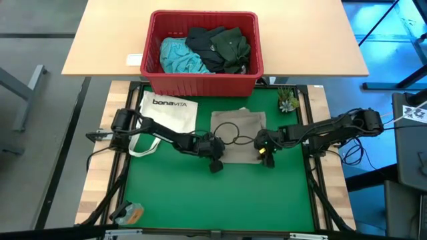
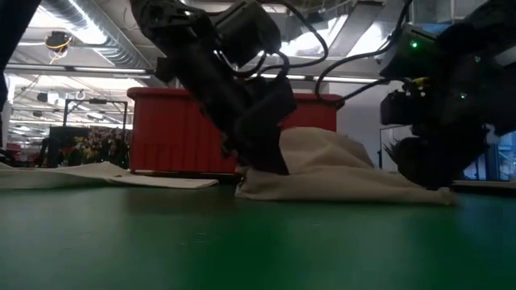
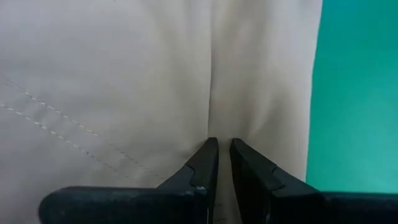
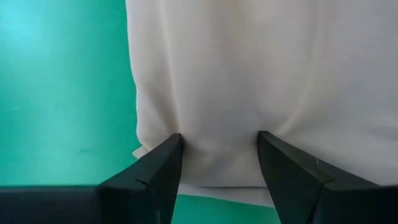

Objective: Fold Laundry from Bin
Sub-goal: Fold the light brown shorts

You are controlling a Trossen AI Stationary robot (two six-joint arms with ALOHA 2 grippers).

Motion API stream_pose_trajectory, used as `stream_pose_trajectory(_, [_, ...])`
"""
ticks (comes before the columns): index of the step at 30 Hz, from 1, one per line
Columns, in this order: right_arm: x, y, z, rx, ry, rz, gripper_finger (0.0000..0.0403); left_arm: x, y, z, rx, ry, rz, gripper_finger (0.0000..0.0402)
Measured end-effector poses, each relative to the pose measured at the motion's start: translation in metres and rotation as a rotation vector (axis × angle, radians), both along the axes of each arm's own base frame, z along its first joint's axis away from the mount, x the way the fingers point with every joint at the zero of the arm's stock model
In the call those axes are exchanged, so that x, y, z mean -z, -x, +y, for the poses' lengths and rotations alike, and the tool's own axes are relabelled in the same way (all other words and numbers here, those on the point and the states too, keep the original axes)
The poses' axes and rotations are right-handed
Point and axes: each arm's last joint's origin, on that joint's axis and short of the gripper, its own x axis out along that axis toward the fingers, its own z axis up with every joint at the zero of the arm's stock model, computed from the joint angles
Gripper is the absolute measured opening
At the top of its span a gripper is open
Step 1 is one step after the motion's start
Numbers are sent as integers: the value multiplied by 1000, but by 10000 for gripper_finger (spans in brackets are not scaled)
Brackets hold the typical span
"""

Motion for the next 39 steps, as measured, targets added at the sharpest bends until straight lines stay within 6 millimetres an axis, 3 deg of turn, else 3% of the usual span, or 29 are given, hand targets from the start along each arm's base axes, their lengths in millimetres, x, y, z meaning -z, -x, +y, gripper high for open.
stream_pose_trajectory(6, [0,2,7,-46,-250,-2,209,-1,2,-29,42,121,-17,42])
stream_pose_trajectory(11, [-4,3,10,-47,-357,-1,209,-4,6,-51,47,178,-40,42])
stream_pose_trajectory(18, [-39,-5,8,-69,-323,-110,209,-35,8,-61,83,210,-150,42])
stream_pose_trajectory(22, [-65,-6,6,-73,-212,-184,209,-57,10,-53,70,187,-214,42])
stream_pose_trajectory(26, [-82,-5,0,-32,29,-219,209,-77,11,-37,24,118,-275,44])
stream_pose_trajectory(32, [-78,-7,-11,21,389,-153,209,-93,10,1,-53,93,-320,76])
stream_pose_trajectory(39, [-72,-10,-13,-86,498,-100,209,-81,12,42,-96,73,-211,154])
